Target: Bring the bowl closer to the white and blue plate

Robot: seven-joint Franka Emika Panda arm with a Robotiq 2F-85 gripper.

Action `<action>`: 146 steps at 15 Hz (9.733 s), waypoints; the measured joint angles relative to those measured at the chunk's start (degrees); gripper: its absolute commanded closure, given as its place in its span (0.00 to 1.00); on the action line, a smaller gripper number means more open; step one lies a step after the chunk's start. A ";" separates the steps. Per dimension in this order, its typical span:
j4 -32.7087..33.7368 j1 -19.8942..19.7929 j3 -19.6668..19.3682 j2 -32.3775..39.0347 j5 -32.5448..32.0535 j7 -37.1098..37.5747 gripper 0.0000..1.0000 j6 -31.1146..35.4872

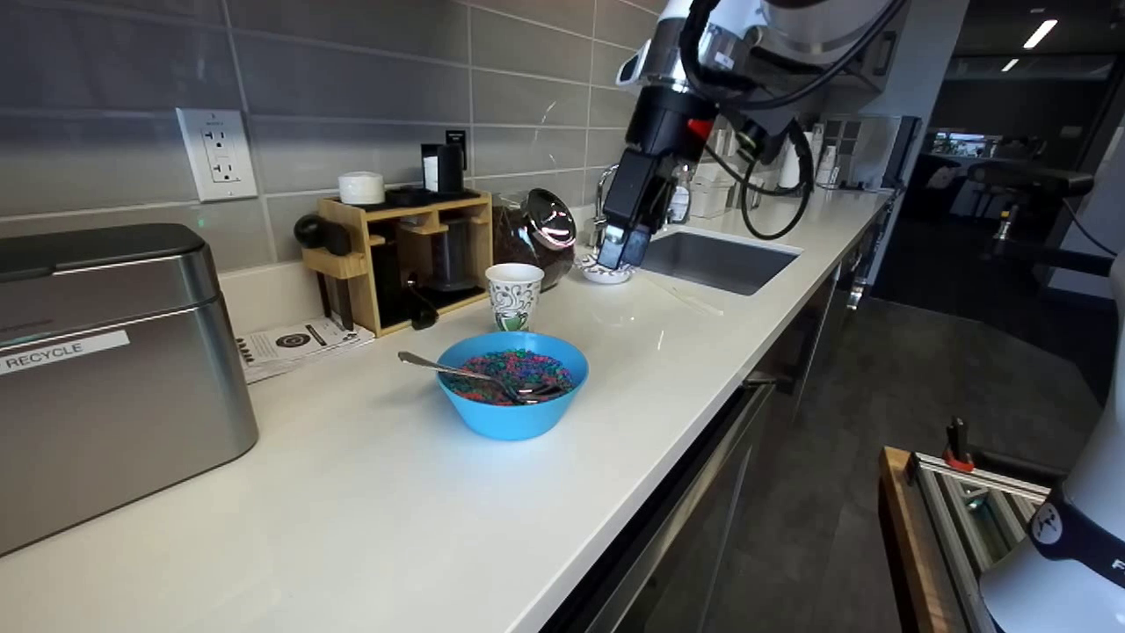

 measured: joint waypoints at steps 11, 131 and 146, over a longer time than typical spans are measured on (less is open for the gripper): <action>-4.83 -1.22 -2.59 9.42 10.97 0.20 0.00 13.99; 4.19 -13.76 -13.27 26.24 41.57 11.87 0.19 37.61; -16.54 -29.84 0.96 -2.34 -7.17 14.78 0.00 37.26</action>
